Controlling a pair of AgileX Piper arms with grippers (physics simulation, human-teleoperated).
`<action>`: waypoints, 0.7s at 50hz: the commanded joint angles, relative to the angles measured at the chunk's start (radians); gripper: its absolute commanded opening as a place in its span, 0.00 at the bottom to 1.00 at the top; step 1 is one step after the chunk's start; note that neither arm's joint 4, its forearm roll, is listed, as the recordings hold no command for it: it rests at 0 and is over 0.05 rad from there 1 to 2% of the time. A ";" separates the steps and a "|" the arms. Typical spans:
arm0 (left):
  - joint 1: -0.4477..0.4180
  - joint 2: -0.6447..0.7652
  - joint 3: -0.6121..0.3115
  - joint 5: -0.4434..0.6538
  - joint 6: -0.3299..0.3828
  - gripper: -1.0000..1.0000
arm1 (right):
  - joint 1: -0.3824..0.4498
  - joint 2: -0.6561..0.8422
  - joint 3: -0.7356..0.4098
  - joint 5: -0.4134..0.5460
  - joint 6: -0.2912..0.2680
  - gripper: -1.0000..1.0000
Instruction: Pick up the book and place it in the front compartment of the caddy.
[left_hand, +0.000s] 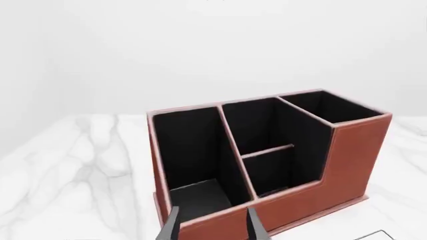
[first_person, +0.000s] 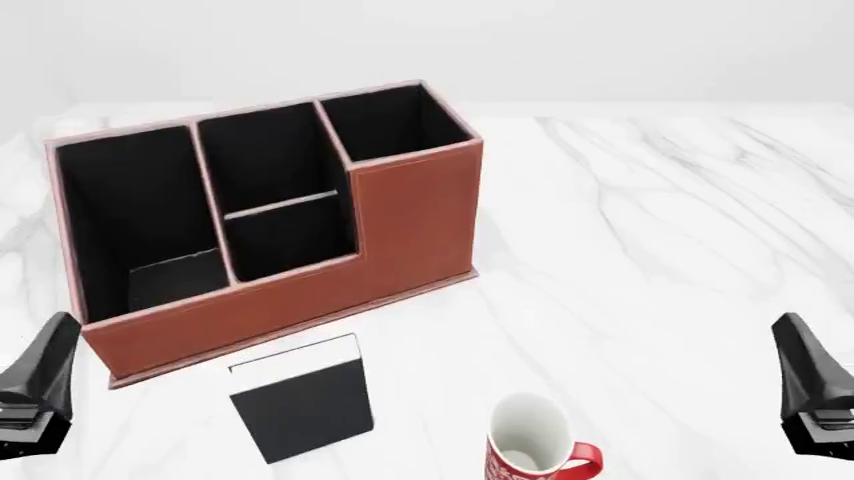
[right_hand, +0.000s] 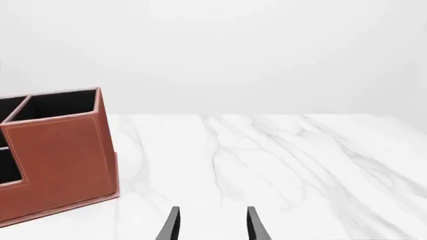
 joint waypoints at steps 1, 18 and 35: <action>-0.001 0.004 -0.007 0.002 -0.018 1.00 | 0.005 0.011 -0.002 -0.003 0.005 1.00; 0.000 0.068 -0.005 -0.028 0.008 1.00 | 0.004 0.010 -0.002 -0.003 0.004 1.00; -0.113 0.067 -0.203 0.207 0.038 1.00 | 0.004 0.010 -0.002 -0.003 0.004 1.00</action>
